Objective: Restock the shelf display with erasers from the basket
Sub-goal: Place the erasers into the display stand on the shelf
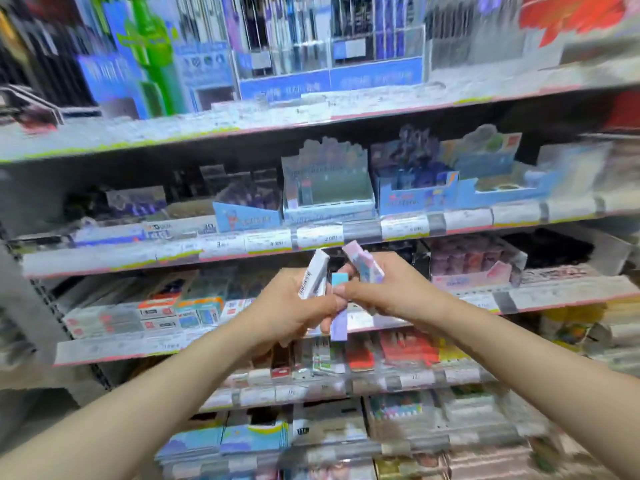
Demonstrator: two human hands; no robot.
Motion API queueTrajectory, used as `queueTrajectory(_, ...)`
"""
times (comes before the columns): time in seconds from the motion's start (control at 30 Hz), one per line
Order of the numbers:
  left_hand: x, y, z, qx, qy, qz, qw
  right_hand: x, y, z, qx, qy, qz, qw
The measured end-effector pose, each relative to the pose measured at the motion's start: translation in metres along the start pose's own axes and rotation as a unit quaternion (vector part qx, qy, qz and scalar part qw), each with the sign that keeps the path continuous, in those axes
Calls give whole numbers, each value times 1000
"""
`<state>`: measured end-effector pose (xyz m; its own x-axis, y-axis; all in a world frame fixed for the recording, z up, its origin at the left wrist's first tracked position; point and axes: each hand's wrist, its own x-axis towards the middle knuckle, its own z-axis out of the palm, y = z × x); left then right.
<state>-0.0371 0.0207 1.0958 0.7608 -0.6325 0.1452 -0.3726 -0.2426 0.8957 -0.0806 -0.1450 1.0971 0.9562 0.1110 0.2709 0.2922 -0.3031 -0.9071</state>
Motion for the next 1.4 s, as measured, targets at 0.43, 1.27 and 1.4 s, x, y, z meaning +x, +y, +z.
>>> queueTrajectory(0.43, 99, 19, -41, 365, 45, 63, 928, 86, -8, -100, -68, 40, -71, 994)
queueTrajectory(1.27, 176, -29, -154, 645, 61, 322, 690, 233, 3, -66, -250, 105, -109, 956)
queueTrajectory(1.4, 180, -29, -161, 616, 37, 345, 707, 239, -1, -55, -288, 113, -108, 945)
